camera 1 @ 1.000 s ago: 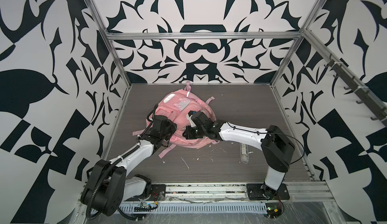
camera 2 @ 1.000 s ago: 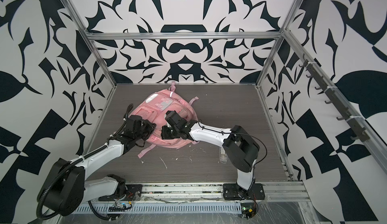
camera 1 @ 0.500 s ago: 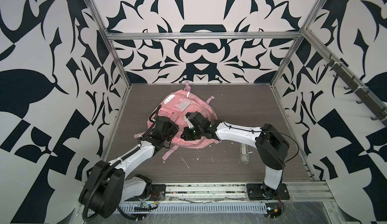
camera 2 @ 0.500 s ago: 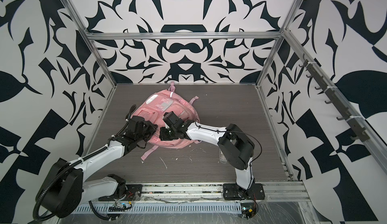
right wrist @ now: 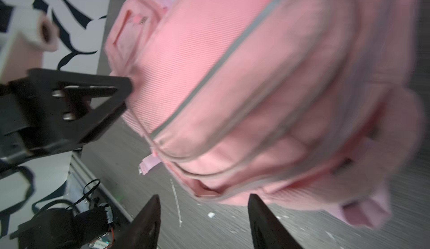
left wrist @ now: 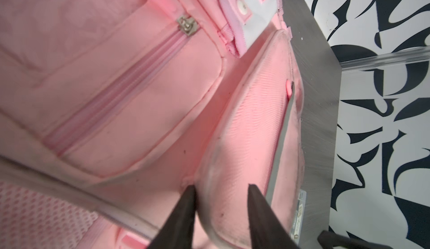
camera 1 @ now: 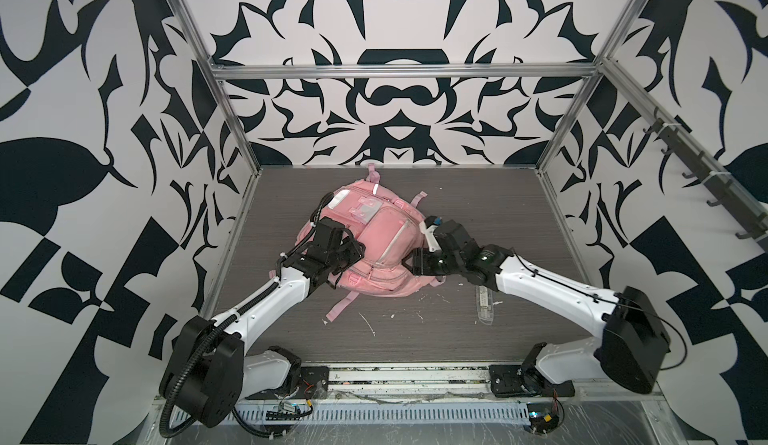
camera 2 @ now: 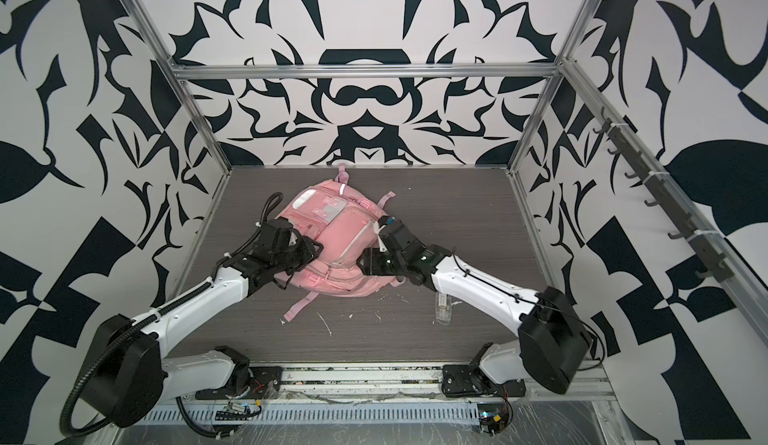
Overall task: Pack the student bag
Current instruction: 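Release the bag and grasp the clear ruler box with the right gripper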
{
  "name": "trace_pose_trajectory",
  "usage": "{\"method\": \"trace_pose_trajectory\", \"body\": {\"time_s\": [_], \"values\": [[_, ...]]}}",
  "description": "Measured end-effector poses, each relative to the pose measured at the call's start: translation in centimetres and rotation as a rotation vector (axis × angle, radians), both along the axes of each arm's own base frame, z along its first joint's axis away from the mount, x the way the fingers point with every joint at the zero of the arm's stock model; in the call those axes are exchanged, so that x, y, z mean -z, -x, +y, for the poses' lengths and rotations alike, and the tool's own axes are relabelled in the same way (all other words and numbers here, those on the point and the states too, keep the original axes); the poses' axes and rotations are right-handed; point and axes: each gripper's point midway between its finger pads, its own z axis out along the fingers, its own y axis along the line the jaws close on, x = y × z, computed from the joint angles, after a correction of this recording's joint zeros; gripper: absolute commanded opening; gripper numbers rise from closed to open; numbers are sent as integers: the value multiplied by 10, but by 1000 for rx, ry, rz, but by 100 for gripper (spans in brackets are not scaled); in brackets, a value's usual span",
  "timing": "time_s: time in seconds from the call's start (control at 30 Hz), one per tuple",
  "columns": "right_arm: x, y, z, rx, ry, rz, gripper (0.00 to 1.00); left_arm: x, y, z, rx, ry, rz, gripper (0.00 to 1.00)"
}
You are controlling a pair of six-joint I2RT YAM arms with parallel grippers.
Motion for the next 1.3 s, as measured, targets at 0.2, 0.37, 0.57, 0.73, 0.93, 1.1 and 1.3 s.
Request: {"method": "trace_pose_trajectory", "body": {"time_s": [0.2,0.37,0.57,0.73,0.93,1.1,1.3], "values": [[26,10,-99,210,190,29,82,-14,-1,-1,71,-71,-48,62],[46,22,-139,285,354,64,84,-30,-3,-9,138,-113,-91,66],[73,28,-167,338,520,123,86,-41,-9,-35,237,-177,-136,66],[87,30,-176,348,585,152,85,-30,-5,-45,297,-237,-121,66],[106,38,-188,365,632,200,82,-29,-4,-53,338,-278,-129,66],[117,43,-192,369,651,234,80,-28,-6,-68,388,-316,-142,66],[121,41,-188,373,623,245,75,-28,-5,-79,427,-343,-152,66]]}}
